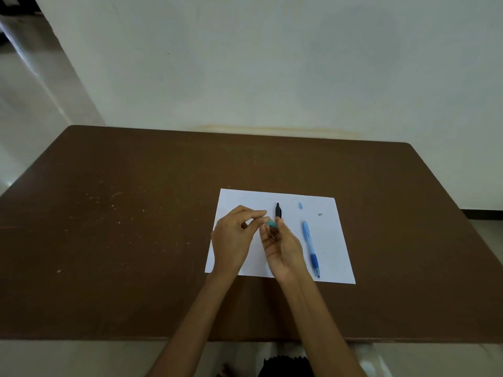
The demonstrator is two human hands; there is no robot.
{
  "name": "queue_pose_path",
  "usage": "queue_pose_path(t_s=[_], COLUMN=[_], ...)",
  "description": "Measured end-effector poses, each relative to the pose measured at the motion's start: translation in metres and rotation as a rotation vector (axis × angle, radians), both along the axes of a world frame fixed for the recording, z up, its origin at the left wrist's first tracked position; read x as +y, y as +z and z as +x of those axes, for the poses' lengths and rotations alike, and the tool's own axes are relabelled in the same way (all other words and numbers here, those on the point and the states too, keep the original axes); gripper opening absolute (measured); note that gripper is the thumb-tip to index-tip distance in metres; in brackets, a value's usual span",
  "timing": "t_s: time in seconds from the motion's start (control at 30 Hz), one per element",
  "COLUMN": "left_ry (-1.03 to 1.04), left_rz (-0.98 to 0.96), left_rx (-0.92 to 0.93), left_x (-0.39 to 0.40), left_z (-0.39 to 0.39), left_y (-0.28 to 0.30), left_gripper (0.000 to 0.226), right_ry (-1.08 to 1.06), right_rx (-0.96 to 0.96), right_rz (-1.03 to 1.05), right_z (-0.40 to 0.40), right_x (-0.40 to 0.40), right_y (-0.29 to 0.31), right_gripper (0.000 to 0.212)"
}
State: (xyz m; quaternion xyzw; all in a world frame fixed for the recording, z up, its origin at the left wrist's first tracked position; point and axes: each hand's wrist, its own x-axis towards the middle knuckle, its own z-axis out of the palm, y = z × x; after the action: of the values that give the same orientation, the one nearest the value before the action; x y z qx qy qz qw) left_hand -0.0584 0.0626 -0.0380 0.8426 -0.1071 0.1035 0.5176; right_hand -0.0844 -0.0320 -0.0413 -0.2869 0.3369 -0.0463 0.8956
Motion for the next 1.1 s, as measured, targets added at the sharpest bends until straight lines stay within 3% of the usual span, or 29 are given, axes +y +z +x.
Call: queue_pose_path(t_s=[0.3,0.5,0.67,0.77,0.97,1.03,1.1], left_ry=[-0.101,-0.106,-0.004,0.107,0.256,0.263,0.261], left_rz=[-0.184,-0.301,-0.34,-0.346,-0.335,-0.3,-0.26], left_rx=[0.141,0.188,0.206,0.186,0.174,0.169,0.156], left_x=[0.009,0.009,0.016,0.029,0.05,0.052,0.052], left_z=[0.001,0.002,0.007,0.011,0.015,0.016,0.017], left_y=[-0.008,-0.01,-0.009,-0.011,-0.018,-0.02,-0.022], left_gripper=[0.032,0.023,0.019,0.012,0.011,0.01,0.009], right_ry=[0.042,0.129,0.19,0.228,0.581,0.715,0.736], right_rx=[0.018,0.011,0.076,0.129,-0.029,-0.072,-0.093], right_rz=[0.17,0.111,-0.066,-0.392,-1.529,-1.75,-1.839], right_z=[0.0,-0.002,-0.002,0.003,0.026,0.034,0.041], right_x=[0.008,0.012,0.009,0.007,0.008,0.012,0.017], right_y=[-0.004,-0.008,-0.009,-0.015,-0.032,-0.035,-0.035], right_gripper=[0.018,0.023,0.028,0.024,0.025,0.029,0.032])
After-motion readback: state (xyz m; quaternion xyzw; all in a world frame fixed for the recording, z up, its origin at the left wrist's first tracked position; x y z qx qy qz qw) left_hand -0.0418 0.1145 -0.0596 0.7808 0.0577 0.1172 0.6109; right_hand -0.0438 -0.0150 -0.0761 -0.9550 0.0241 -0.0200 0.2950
